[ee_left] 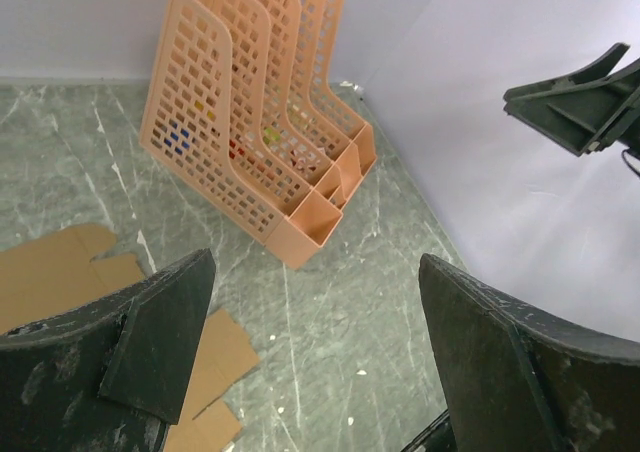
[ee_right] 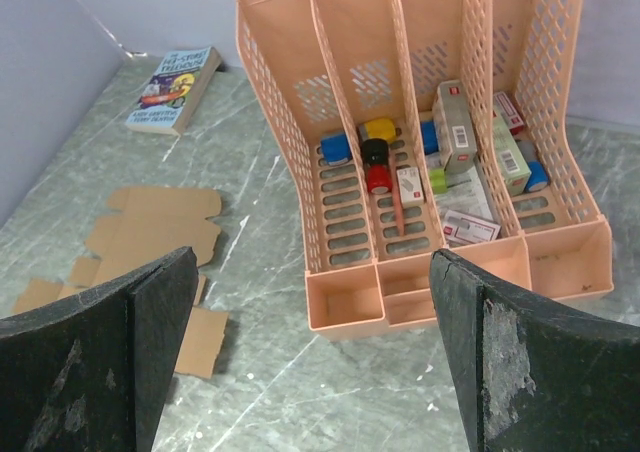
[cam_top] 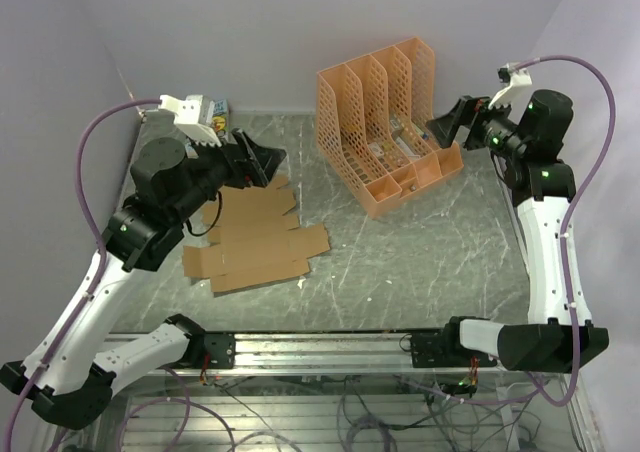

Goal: Fold the paper box

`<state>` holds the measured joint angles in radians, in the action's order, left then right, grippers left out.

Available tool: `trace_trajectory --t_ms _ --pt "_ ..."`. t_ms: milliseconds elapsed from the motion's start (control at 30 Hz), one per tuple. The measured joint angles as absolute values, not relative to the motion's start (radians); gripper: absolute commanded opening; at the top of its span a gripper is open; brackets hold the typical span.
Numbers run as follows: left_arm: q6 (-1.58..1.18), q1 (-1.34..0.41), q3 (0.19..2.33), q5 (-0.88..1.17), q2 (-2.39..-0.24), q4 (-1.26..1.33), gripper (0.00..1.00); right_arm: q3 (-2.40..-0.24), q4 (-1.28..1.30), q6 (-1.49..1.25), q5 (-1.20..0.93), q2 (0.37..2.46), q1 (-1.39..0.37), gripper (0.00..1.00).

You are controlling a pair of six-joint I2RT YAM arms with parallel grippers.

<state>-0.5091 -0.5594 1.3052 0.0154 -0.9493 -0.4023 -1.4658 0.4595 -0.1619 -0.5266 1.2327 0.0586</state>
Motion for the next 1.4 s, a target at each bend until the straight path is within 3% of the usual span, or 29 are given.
trace_trajectory --t_ms 433,700,900,1233,1400 --pt "-0.503 -0.558 1.171 0.002 -0.897 -0.414 0.95 -1.387 0.448 -0.170 -0.591 1.221 0.059 1.00" --pt "-0.466 -0.558 1.120 -0.035 -0.870 -0.414 0.95 -1.176 0.391 -0.028 -0.835 1.207 -0.076 0.99" --pt "-0.476 -0.535 0.929 -0.041 -0.818 -0.401 0.94 -0.930 0.241 -0.073 -1.044 1.301 -0.121 0.98" --pt "-0.665 -0.525 0.670 0.027 -0.652 -0.255 0.94 -0.859 0.197 -0.020 -0.868 1.426 -0.327 0.91" --pt "-0.729 -0.525 0.611 0.043 -0.635 -0.220 0.95 -0.828 0.133 -0.091 -0.800 1.526 -0.362 0.80"
